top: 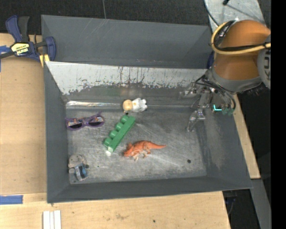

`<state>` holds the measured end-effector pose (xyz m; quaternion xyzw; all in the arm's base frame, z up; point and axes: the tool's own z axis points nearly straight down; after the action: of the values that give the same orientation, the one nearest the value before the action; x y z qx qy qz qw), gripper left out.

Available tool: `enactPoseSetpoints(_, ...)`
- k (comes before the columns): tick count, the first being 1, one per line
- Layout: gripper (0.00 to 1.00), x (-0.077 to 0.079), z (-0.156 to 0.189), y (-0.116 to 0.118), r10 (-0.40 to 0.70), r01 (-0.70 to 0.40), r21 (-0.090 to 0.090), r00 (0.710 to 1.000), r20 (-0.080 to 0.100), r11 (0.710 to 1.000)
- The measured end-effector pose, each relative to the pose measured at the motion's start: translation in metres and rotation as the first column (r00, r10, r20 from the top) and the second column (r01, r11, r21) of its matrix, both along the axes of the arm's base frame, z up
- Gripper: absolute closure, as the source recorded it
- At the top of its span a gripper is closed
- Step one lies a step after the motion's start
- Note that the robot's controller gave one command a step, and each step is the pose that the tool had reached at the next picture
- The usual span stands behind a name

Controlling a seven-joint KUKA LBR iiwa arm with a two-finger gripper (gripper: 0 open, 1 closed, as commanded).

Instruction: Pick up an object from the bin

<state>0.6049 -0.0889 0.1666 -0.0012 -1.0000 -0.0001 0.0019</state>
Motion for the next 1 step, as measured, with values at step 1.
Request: enactPoseSetpoints(1, 0.00, 0.0018, 0.0044, 0.0001, 0.002, -0.002, -0.001, 1.000, 0.008, 1.000)
